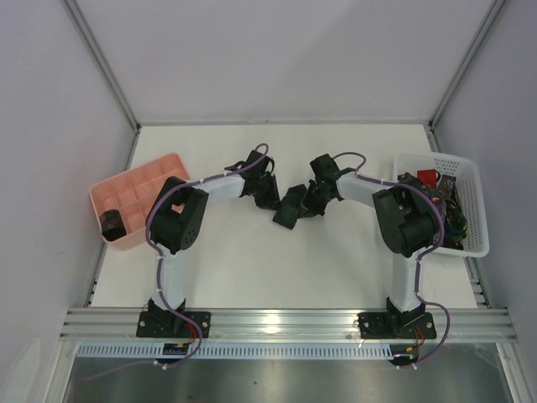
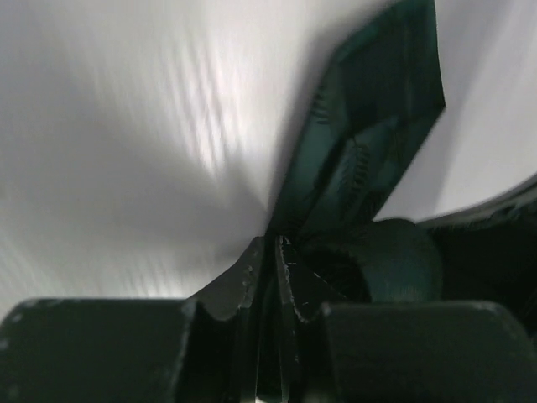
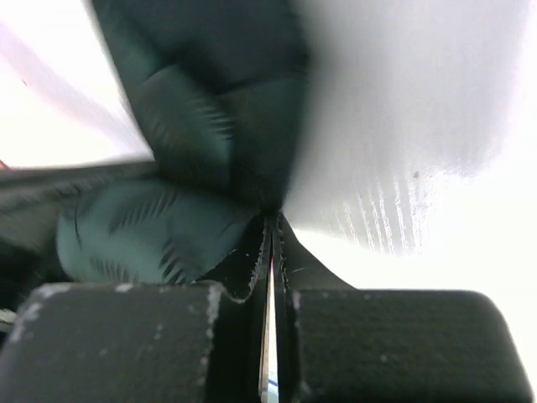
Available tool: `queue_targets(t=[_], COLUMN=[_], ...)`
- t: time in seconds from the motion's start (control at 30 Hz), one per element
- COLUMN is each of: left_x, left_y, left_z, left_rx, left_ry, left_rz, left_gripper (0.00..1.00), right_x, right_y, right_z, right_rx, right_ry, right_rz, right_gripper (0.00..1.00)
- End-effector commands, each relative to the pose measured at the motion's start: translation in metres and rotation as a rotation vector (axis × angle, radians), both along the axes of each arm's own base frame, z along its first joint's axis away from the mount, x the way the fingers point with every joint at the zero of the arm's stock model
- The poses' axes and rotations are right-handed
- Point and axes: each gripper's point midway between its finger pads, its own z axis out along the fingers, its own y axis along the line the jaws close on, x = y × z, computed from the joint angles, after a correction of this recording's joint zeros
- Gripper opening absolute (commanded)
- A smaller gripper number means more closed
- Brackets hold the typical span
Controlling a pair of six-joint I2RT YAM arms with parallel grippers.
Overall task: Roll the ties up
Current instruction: Roll the tie
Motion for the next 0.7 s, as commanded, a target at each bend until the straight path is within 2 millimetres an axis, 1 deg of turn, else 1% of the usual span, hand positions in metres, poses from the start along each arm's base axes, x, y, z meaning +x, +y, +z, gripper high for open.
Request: queue_targets(t=[0.0,0.03,0.07,0.1,0.13,0.23,0.3,0.37,0.43,0.5,0.53,0.6,0.63,0.67], left_x=[-0.059,-0.062,-0.07,-0.071,-0.07,-0.062,-0.056,-0.054,-0.057,-0.058,-0.055,-0.058,-0.056,-0.056], left_y=[0.003,0.006,0.017,0.023,0.028,0.042,0.05,0.061,0.068,0.065,0.06,0.051,0.046,0.044], left_z=[-0.001,0.009,0.003,0.005,0.011,0.016,0.023,0.023,0.023,0.028,0.03,0.029,0.029,0.025], left_rx=[-0.025,-0.03,0.016,0.037,0.052,0.114,0.134,0.159,0.169,0.119,0.091,0.049,0.025,0.015], left_ry=[0.17,0.162,0.176,0.172,0.152,0.131,0.132,0.157,0.176,0.175,0.163,0.192,0.194,0.207], left_rz=[-0.006,0.008,0.028,0.041,0.046,0.063,0.084,0.108,0.12,0.108,0.1,0.08,0.077,0.073], left_gripper=[0.16,0.16,0.16,0.16,0.17,0.2,0.22,0.23,0.24,0.25,0.25,0.25,0.25,0.25], right_x=[-0.026,-0.029,-0.037,-0.039,-0.041,-0.043,-0.046,-0.047,-0.05,-0.056,-0.057,-0.061,-0.062,-0.062], right_y=[0.005,0.006,0.003,0.003,-0.001,-0.014,-0.014,-0.017,-0.014,-0.009,-0.005,0.006,0.009,0.018], right_z=[-0.009,-0.004,-0.007,-0.004,-0.003,0.004,0.013,0.018,0.025,0.03,0.032,0.038,0.04,0.043], right_rx=[-0.005,-0.004,-0.007,0.004,0.002,-0.011,0.018,0.027,0.063,0.106,0.131,0.18,0.192,0.219], right_ry=[0.055,0.05,0.064,0.053,0.048,0.039,0.038,0.014,0.003,0.012,0.009,0.005,0.0,-0.013], right_rz=[0.103,0.115,0.118,0.127,0.128,0.137,0.163,0.209,0.257,0.281,0.292,0.306,0.308,0.319], right_gripper=[0.0,0.0,0.0,0.0,0.0,0.0,0.0,0.0,0.01,0.0,0.0,0.0,0.0,0.0])
